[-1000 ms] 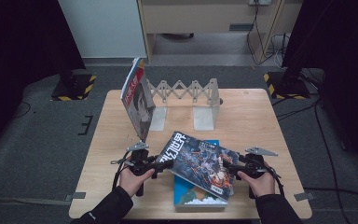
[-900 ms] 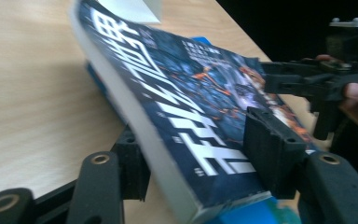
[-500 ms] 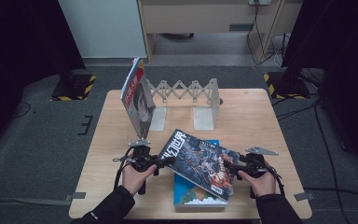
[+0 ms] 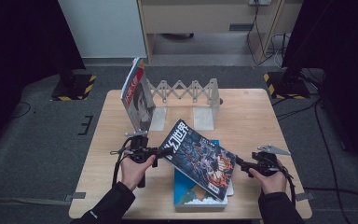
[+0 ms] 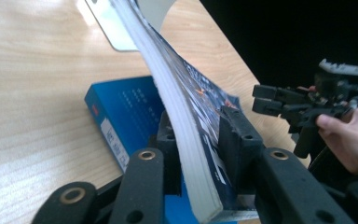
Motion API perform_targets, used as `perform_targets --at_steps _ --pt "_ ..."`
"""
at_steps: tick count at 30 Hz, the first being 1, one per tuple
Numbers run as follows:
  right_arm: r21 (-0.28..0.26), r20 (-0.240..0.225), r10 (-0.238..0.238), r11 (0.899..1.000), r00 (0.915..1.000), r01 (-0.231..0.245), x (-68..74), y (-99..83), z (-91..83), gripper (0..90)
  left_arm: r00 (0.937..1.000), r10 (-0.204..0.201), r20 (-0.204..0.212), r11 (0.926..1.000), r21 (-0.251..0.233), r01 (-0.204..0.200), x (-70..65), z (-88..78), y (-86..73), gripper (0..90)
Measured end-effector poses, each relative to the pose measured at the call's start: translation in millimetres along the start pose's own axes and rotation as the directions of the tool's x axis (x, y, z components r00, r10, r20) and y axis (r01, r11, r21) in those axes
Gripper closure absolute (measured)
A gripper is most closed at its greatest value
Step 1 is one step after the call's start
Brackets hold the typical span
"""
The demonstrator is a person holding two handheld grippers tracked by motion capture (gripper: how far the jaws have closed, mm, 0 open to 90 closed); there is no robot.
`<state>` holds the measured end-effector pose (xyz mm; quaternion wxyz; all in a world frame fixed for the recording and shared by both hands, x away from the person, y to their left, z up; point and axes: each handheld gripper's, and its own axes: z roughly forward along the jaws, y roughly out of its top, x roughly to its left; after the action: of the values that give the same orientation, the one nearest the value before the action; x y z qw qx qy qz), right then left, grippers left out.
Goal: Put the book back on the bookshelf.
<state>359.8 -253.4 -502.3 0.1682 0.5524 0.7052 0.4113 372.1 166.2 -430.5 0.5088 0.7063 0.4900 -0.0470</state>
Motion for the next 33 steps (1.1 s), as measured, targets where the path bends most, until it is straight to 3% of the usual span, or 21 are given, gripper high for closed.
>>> perform_targets --at_steps 1,7,14,24,33 --pt "0.009 0.03 -0.012 1.0 0.9995 0.012 -6.8 -1.0 -1.2 21.4 1.0 -0.002 -0.001 1.0 -0.002 0.002 -2.0 -1.7 3.6 71.7" --pt "0.041 0.082 -0.036 0.999 0.996 0.033 -18.0 -3.3 -2.3 21.4 0.9998 -0.021 0.007 0.9993 -0.03 0.021 -9.8 -9.2 18.6 75.2" --pt "0.133 0.147 -0.083 0.989 0.9857 0.063 -32.0 -10.7 3.0 18.3 0.998 -0.034 0.053 0.9942 -0.1 0.039 -19.5 -20.9 35.1 81.2" --pt "0.18 0.169 -0.105 0.981 0.98 0.075 -36.4 -14.5 7.2 16.3 0.9976 0.069 0.001 0.9862 -0.151 -0.068 -46.1 -39.2 55.9 81.9" --pt "0.198 0.177 -0.126 0.976 0.9762 0.09 -36.6 -16.6 9.8 13.5 0.9923 0.119 -0.036 0.9774 -0.172 -0.123 -58.0 -47.7 68.9 82.1"
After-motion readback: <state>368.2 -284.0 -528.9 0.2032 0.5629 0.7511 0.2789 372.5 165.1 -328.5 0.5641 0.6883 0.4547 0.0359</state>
